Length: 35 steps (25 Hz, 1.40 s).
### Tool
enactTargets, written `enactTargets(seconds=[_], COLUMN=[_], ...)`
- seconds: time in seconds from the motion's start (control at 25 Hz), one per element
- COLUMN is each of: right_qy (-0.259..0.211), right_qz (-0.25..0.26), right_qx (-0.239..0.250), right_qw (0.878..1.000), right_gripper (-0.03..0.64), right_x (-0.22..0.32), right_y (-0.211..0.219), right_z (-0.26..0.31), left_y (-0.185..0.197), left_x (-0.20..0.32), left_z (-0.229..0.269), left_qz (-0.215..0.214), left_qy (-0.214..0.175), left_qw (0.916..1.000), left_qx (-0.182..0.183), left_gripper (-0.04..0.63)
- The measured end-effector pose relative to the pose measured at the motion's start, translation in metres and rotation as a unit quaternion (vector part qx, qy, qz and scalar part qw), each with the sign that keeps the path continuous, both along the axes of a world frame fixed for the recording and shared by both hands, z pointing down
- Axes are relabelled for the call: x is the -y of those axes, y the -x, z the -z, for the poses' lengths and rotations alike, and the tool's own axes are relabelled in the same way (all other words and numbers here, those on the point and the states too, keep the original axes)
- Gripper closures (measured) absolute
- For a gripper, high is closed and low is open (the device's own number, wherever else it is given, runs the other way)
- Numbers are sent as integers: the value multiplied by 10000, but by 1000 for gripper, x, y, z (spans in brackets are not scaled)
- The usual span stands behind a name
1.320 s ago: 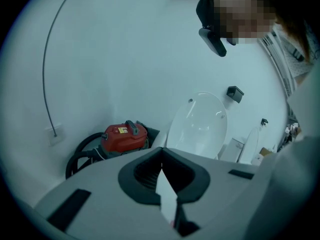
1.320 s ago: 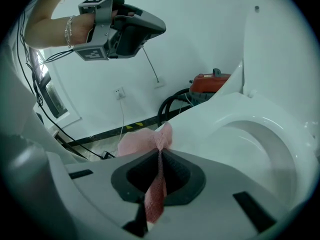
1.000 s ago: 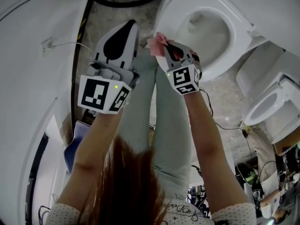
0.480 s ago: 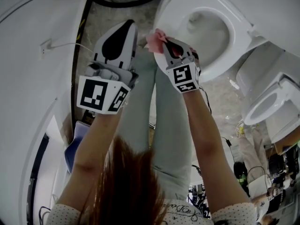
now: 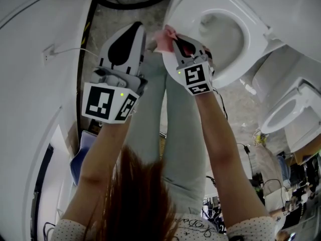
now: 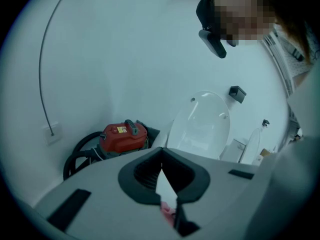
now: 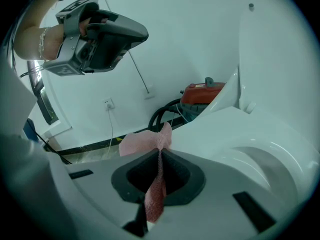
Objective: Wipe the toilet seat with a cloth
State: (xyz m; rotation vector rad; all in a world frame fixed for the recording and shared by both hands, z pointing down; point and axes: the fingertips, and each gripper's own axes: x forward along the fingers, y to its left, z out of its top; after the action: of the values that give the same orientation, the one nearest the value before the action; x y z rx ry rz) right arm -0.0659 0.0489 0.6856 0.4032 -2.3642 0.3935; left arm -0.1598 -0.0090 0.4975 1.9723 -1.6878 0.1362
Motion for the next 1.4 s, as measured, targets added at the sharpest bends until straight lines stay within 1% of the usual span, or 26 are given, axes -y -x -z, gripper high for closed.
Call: enactTargets(seconds=[0.36,0.72,1.04,1.16,1.4], right_qy=[-36,-216,-296,-257,-244], right_qz=[94,268,293,267,277], right_qx=[17,67,109,114,112], right_qw=[9999,9994,9991,9992,9993], right_gripper=[591,591,591,591,591], right_x=[14,34,49,55,68], right_y=[7,14,17,18,18], right_z=[1,4,4,4,5], left_y=[4,5,5,4,4], left_x=[11,23,30,33,39], left_z=[1,0,-2,-1,4], left_qz=[49,72,98,91,120], left_qy=[-3,19,31,30,-56], left_qw=[10000,10000,9999,9999,9999], left_qx=[37,43,45,56,98], left_gripper=[600,600,600,600,600])
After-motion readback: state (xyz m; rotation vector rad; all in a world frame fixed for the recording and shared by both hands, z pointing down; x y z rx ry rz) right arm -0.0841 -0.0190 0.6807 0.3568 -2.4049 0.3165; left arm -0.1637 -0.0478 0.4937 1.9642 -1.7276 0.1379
